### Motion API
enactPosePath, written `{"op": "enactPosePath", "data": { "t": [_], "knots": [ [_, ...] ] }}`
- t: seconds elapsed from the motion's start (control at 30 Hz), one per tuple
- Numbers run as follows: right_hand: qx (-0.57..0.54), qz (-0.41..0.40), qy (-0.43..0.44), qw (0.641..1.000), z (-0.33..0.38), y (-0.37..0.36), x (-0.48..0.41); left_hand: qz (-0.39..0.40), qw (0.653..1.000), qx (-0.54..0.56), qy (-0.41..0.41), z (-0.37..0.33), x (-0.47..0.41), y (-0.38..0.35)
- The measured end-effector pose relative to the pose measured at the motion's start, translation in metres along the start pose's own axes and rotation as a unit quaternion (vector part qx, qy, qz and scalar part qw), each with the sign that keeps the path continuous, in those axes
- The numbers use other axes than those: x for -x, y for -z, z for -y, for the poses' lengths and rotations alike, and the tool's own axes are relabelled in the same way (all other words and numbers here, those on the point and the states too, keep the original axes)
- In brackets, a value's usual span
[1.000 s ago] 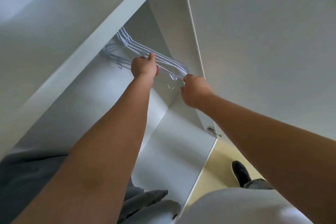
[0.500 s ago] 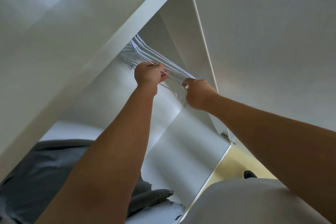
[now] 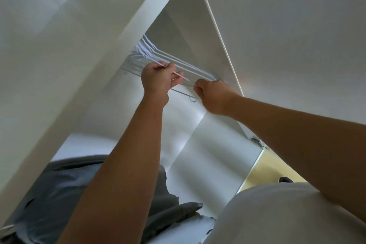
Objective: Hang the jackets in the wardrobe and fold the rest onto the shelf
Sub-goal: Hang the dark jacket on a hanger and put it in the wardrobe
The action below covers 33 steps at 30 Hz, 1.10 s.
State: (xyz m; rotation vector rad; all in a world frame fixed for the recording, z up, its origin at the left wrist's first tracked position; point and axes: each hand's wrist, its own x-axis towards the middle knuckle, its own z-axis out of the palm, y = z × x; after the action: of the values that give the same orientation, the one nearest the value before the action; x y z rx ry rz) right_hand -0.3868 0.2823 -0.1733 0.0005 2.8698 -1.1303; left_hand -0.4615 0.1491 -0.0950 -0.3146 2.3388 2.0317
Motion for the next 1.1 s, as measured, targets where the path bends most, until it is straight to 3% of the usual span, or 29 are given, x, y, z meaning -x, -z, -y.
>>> {"op": "enactPosePath", "data": {
  "t": [0.13, 0.47, 0.63, 0.87, 1.1],
  "knots": [
    [-0.001, 0.003, 0.012, 1.0, 0.002, 0.002, 0.0, 0.012, 1.0, -0.003, -0.005, -0.006, 0.002, 0.006],
    [0.008, 0.049, 0.015, 0.999, -0.007, 0.005, 0.027, -0.078, 0.995, 0.045, -0.047, -0.011, 0.023, 0.039],
    [0.008, 0.03, -0.027, 0.999, -0.015, -0.009, 0.072, -0.006, 0.996, 0.087, 0.018, 0.003, 0.061, 0.06],
    [-0.045, -0.036, -0.203, 0.977, -0.03, -0.046, 0.185, 0.139, 0.979, 0.056, 0.14, 0.045, 0.126, 0.058],
    [-0.003, -0.068, -0.32, 0.945, -0.044, -0.064, 0.309, 0.282, 0.948, 0.042, 0.14, 0.081, 0.229, 0.011]
  ]
}}
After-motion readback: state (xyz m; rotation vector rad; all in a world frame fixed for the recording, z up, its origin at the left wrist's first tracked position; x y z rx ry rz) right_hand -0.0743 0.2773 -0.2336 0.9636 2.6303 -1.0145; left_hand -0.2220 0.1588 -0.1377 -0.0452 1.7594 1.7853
